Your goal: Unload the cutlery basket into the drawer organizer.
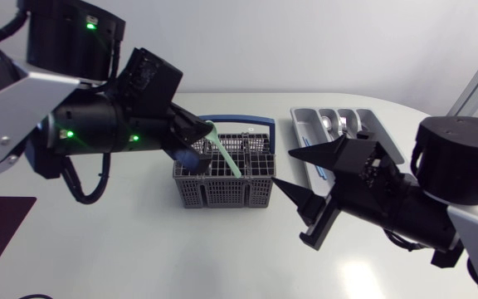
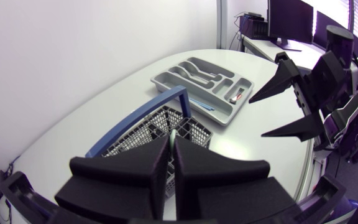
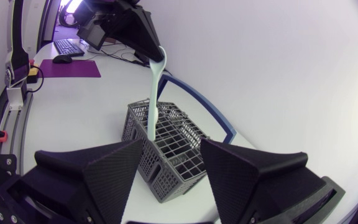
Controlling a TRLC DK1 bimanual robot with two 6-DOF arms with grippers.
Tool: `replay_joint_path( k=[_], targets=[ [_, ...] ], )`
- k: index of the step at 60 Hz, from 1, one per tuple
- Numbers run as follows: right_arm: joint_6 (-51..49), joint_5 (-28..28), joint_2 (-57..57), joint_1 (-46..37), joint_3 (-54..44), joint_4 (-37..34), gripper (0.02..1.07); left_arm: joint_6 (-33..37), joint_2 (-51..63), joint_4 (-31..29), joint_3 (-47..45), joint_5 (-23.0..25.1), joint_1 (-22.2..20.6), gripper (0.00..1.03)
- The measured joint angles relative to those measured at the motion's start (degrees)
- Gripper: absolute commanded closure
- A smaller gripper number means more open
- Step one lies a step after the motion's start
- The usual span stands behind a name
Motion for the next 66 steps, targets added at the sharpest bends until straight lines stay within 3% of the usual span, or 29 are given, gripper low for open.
replay_joint_path(
  k=[9, 19, 37, 47, 58, 66],
  targets=[
    [-0.02, 1.14, 5.27, 2.51, 0.74, 0.24, 0.48, -2.25, 5.18, -0.63, 3.32, 6.12, 0.70, 0.95],
    [0.00, 1.62, 10.08, 2.95, 3.43, 2.01, 0.53, -3.89, 8.52, -1.25, 6.78, 9.60, 1.49, 0.96],
    [0.04, 3.04, 15.82, 2.95, 8.57, 4.22, 0.59, -5.25, 11.06, -2.12, 8.35, 10.71, 1.79, 0.96],
    [0.07, 3.65, 17.77, 2.95, 9.40, 4.46, 0.71, -6.14, 11.08, -2.19, 9.05, 10.73, 1.79, 0.96],
    [0.24, 4.72, 18.14, 2.93, 9.40, 4.59, 0.71, -6.75, 11.67, -2.75, 10.71, 10.91, 1.53, 0.96],
    [0.31, 5.64, 18.18, 2.93, 9.42, 5.46, 0.80, -6.91, 12.35, -3.19, 10.93, 10.91, 0.59, 0.96]
  ],
)
